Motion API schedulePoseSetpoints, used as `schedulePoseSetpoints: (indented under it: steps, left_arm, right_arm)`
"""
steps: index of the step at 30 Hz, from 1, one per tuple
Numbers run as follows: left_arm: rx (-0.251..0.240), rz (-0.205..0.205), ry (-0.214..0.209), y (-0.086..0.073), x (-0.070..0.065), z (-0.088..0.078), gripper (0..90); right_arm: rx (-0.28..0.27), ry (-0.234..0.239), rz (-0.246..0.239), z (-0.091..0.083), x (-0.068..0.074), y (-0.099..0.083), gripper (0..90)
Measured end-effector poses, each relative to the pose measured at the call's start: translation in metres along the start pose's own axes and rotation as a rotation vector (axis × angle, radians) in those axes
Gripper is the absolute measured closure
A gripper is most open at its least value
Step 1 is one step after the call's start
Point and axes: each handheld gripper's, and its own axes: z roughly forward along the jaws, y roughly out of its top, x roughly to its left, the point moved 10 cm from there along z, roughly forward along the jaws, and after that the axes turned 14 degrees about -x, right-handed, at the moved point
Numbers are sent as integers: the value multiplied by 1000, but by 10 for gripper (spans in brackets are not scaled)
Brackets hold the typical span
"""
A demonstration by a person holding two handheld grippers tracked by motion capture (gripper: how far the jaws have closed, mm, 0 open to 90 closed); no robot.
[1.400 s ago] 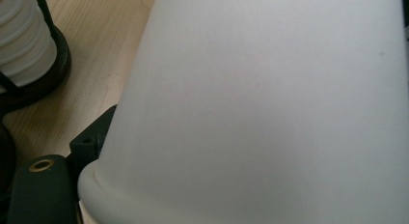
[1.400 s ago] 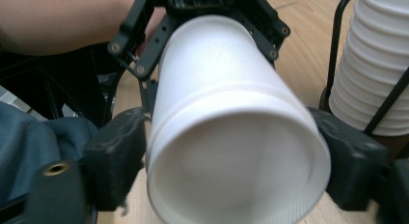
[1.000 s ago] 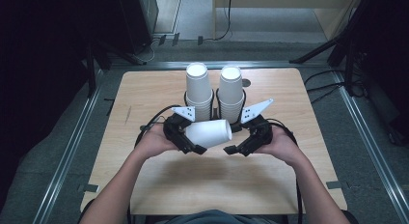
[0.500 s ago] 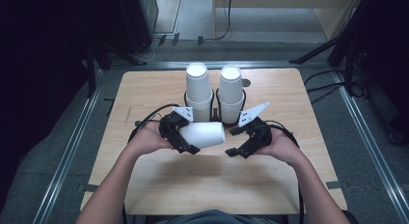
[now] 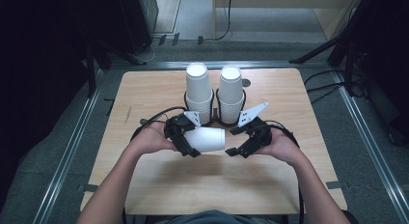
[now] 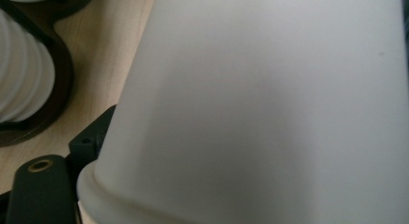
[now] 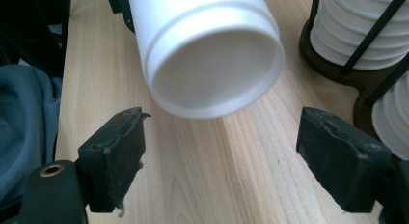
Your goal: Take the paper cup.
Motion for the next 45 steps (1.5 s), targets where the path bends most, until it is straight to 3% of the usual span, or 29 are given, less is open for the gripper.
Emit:
schedulePoseSetpoints:
  steps: [9,23,31,32,38,45]
  left_arm:
    - [77,12,-14,3,-2,14,118]
    - [155,37,-28,7,-6,39,118]
    - [144,41,-31,14,-10,46,116]
    - [149,47,-35,14,-11,46,116]
    - [138,43,-45,15,-14,47,113]
    - [119,45,-53,15,-14,46,104]
  right_arm:
    - [1,0,-18,3,2,4,178]
    - [43,9,-40,15,4,-1,178]
    - [83,22,-72,26,7,-6,178]
    - [83,42,-76,29,9,-7,178]
    - [122,36,-86,34,11,-11,188]
    - [121,47,-100,33,13,-11,208]
